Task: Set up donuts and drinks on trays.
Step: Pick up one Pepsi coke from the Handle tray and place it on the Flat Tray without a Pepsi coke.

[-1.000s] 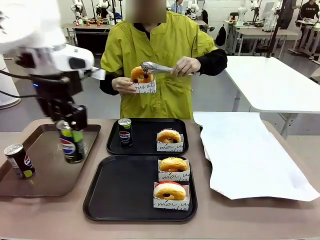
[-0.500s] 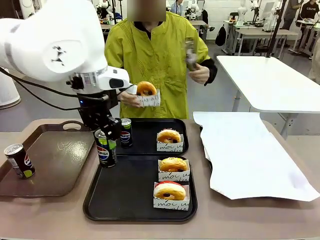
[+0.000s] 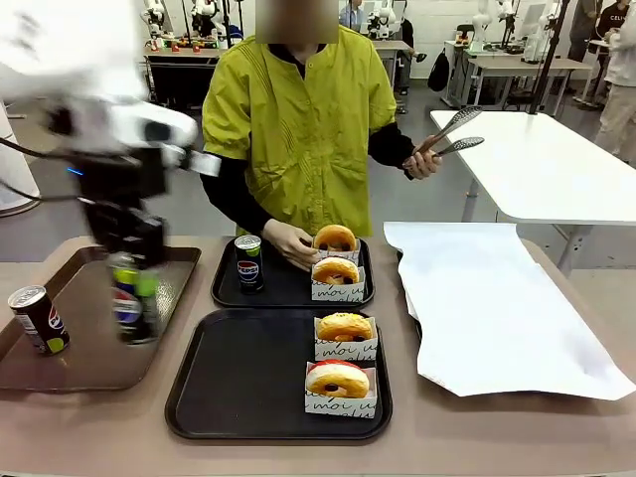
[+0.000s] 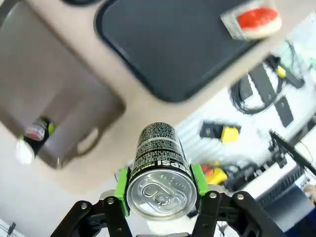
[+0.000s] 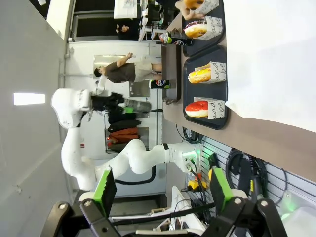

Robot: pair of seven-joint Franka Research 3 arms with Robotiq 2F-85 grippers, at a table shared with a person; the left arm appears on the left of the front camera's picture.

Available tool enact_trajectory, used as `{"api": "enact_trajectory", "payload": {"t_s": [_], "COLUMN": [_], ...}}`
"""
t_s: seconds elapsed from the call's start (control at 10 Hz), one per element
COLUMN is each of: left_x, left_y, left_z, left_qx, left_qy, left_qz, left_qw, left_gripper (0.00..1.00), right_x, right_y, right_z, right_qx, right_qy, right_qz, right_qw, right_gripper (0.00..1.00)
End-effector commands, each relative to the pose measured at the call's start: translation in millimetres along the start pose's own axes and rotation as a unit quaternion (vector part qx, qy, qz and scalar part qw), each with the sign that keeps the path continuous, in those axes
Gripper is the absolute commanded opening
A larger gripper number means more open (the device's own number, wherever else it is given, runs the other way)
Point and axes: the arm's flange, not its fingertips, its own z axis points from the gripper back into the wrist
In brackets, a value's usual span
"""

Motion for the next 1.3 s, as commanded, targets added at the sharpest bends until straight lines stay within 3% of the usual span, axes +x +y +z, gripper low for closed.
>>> {"api": "enact_trajectory", "payload": {"t_s": [0.0, 0.5, 0.9, 1.2], "left_x": [-33, -44, 35, 62], "left_y": [6, 4, -43, -64], "left_z": [17, 26, -49, -93], "left_qx": [-0.012, -0.007, 0.026, 0.059], "left_qy": [-0.017, -0.004, -0.027, -0.056], "left_qz": [-0.002, -0.003, 0.008, 0.0], "left_qw": [1.0, 1.0, 0.999, 0.997], "left_gripper": [0.59, 0.59, 0.59, 0.59], "right_x": [-1, -1, -1, -1], "right_y": [0, 0, 0, 0], "right_z": [-1, -1, -1, -1], "right_qx": [0.004, 0.004, 0.004, 0.004], "right_qy": [0.0, 0.0, 0.0, 0.0], "right_qz": [0.003, 0.003, 0.003, 0.003], "right_qw": [1.0, 1.0, 1.0, 1.0], "right_gripper": [1.0, 1.0, 1.0, 1.0]}}
